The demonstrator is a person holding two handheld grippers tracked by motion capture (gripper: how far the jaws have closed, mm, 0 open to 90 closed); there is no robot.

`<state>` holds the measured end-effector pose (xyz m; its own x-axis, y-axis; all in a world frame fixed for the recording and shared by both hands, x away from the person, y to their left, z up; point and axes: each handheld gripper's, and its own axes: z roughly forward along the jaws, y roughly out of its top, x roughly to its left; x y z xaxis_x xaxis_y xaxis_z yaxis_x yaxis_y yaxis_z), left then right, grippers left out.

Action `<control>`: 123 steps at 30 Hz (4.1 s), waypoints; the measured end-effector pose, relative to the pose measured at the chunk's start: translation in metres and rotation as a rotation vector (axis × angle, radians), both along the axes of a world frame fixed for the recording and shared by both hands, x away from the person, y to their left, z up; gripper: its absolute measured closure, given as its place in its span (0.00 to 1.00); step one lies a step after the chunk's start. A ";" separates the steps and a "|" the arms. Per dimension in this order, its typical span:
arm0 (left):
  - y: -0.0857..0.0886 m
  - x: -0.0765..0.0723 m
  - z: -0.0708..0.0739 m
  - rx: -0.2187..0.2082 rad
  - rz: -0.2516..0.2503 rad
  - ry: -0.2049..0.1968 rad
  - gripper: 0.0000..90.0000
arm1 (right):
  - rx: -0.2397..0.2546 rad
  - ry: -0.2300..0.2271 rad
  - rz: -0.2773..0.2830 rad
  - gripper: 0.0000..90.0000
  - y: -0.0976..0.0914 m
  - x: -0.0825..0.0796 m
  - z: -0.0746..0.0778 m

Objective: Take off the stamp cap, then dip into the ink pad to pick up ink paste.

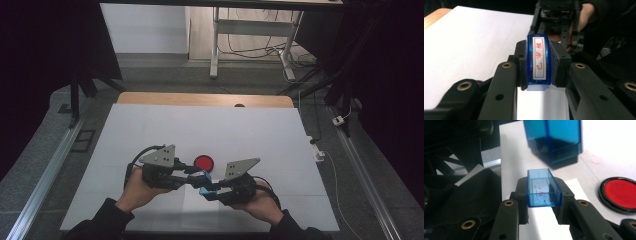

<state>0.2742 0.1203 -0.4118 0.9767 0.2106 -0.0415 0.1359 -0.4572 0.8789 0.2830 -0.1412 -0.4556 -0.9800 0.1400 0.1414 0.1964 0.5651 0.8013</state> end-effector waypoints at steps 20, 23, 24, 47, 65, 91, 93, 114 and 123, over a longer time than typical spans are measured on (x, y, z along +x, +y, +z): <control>-0.003 0.003 -0.007 0.057 0.092 0.016 0.78 | -0.012 -0.086 -0.088 0.77 -0.028 -0.014 0.007; -0.003 0.003 -0.007 0.061 0.094 0.013 0.78 | 0.001 -0.086 -0.120 0.76 -0.033 -0.015 0.008; -0.003 0.003 -0.007 0.061 0.096 0.013 0.78 | 0.002 -0.087 -0.125 0.77 -0.034 -0.015 0.008; 0.001 0.002 -0.003 0.057 0.129 0.010 0.78 | -0.029 -0.117 -0.331 0.76 -0.083 -0.029 0.013; 0.001 0.003 -0.004 0.060 0.125 0.036 0.78 | -0.015 -0.095 -0.495 0.76 -0.137 -0.044 0.010; 0.003 0.004 -0.003 0.040 0.142 0.038 0.78 | -0.040 -0.005 -0.646 0.76 -0.177 -0.054 0.000; 0.003 0.004 -0.003 0.039 0.143 0.037 0.78 | -0.028 0.000 -0.649 0.76 -0.179 -0.054 0.000; 0.002 0.011 -0.002 0.043 0.172 0.046 0.78 | -0.043 0.005 -0.643 0.76 -0.178 -0.054 0.000; -0.003 0.023 -0.002 0.048 0.190 0.062 0.78 | -0.038 0.006 -0.646 0.76 -0.178 -0.054 0.000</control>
